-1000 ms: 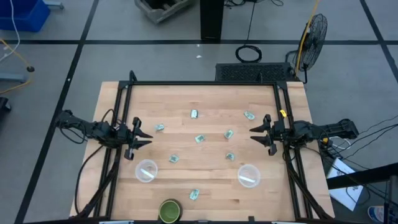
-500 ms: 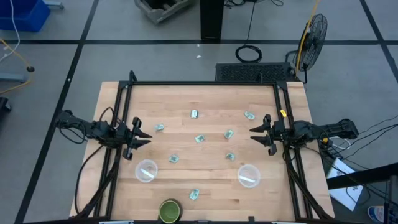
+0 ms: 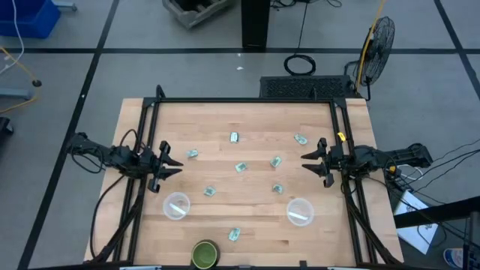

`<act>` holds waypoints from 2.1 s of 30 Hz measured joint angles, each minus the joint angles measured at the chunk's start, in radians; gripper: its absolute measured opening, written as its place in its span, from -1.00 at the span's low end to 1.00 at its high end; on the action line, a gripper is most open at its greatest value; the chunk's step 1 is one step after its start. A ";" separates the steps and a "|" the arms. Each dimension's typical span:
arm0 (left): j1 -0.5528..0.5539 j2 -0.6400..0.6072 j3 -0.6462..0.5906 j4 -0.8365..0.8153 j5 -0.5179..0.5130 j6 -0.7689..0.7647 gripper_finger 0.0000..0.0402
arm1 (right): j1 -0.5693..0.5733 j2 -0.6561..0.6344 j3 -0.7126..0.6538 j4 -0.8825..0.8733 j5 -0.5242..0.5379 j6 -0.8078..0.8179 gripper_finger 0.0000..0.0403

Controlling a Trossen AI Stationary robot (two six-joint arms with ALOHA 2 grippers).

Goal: Pick and place Stevia / Truvia into bins
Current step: Put the white stevia packet into the right transparent container

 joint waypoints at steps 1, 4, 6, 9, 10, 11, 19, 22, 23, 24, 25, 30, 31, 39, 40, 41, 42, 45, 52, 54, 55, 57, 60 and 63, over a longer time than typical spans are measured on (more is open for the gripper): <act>0.000 0.000 0.000 0.000 0.000 0.000 -0.55 | 0.000 0.000 0.000 0.000 0.000 0.000 -0.25; 0.000 0.000 0.000 0.000 0.000 -0.001 -0.55 | 0.000 0.000 0.000 0.000 0.000 0.000 -0.25; 0.000 0.000 0.000 0.000 0.000 -0.001 -0.55 | 0.000 0.000 0.000 0.000 0.000 0.000 -0.25; 0.000 0.000 0.000 0.000 0.000 -0.001 -0.55 | 0.000 0.000 0.000 0.000 0.000 0.000 -0.25; 0.000 0.000 0.000 0.000 0.000 -0.001 -0.55 | 0.000 0.000 0.000 0.000 0.000 0.000 -0.25; 0.000 0.000 0.000 0.000 0.000 -0.001 -0.55 | 0.000 0.000 0.000 0.000 0.000 0.000 -0.25; 0.000 0.000 0.000 0.000 0.000 -0.034 -0.55 | 0.000 0.000 0.000 0.000 0.000 0.000 -0.25; 0.000 0.000 0.000 0.000 -0.001 -0.048 -0.55 | 0.000 0.000 0.000 0.000 0.000 0.000 -0.25; 0.000 0.000 0.000 0.000 -0.001 -0.048 -0.55 | 0.000 0.000 0.000 0.000 0.000 0.000 -0.25; 0.000 0.000 0.000 0.000 -0.003 -0.047 -0.55 | 0.000 0.000 0.000 0.000 0.000 0.000 -0.25; 0.000 0.000 0.000 0.001 -0.010 -0.047 -0.55 | 0.000 0.000 0.000 0.000 0.000 0.000 -0.25; 0.000 0.000 0.000 0.008 -0.071 -0.047 -0.55 | 0.000 0.000 0.000 0.000 0.000 0.000 -0.25; 0.000 0.000 0.000 0.008 -0.089 -0.046 -0.55 | 0.000 0.000 0.000 0.000 0.000 0.000 -0.25; 0.000 0.000 0.000 0.019 -0.393 -0.051 -0.55 | 0.000 0.000 0.000 0.000 0.000 0.000 -0.25; 0.000 0.000 0.000 0.019 -0.423 -0.050 -0.55 | 0.000 0.000 0.000 0.000 0.000 0.000 -0.25; 0.000 0.000 0.000 0.022 -0.454 -0.043 -0.55 | 0.000 0.000 0.000 0.000 0.000 0.000 -0.25; 0.000 0.000 0.000 0.031 -0.481 -0.030 -0.55 | 0.000 0.000 0.000 0.000 0.000 0.000 -0.25; 0.000 0.000 0.000 0.073 -0.518 0.018 -0.55 | 0.000 0.000 0.000 0.000 0.000 0.000 -0.25; 0.000 0.000 0.000 0.202 -0.491 0.044 -0.55 | 0.000 0.000 0.000 0.018 0.000 -0.002 -0.25; 0.000 0.000 0.000 0.202 -0.491 0.027 -0.55 | 0.000 0.000 0.000 0.041 0.000 0.000 -0.25; 0.000 0.000 0.000 0.199 -0.492 0.025 -0.55 | 0.000 0.000 0.000 0.057 0.000 0.000 -0.25; 0.000 0.000 0.000 0.189 -0.492 0.023 -0.55 | 0.000 0.000 0.000 0.106 0.000 -0.012 -0.25; 0.000 0.000 0.000 0.171 -0.492 0.021 -0.55 | 0.000 0.000 0.000 0.171 0.000 -0.025 -0.25; 0.000 0.000 0.000 0.148 -0.492 0.007 -0.55 | 0.001 0.000 0.000 0.202 -0.001 0.020 -0.25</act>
